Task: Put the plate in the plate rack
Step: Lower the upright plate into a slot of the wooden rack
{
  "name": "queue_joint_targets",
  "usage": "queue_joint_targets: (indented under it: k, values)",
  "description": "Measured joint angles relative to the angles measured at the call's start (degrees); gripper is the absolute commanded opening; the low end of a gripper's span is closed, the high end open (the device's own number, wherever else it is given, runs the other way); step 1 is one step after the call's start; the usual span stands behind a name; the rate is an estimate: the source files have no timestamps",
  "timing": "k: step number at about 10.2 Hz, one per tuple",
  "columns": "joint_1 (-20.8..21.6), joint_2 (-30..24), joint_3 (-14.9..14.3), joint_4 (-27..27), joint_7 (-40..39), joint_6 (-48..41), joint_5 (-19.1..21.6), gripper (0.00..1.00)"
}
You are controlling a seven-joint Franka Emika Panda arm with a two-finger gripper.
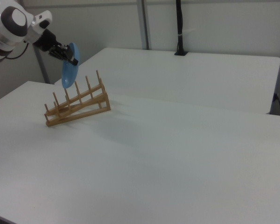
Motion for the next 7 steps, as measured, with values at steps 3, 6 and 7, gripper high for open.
queue_joint_targets:
  k: [3, 6, 7]
  values:
    - [3.54, 3.21, 0.03, -0.19, 12.69, 0.96, -12.75, 0.0]
    - [4.93, 6.07, 0.04, -0.18, 14.49, 1.03, -15.74, 0.02]
    - [5.39, 6.79, 0.04, -0.19, 15.76, 1.03, -17.71, 0.03]
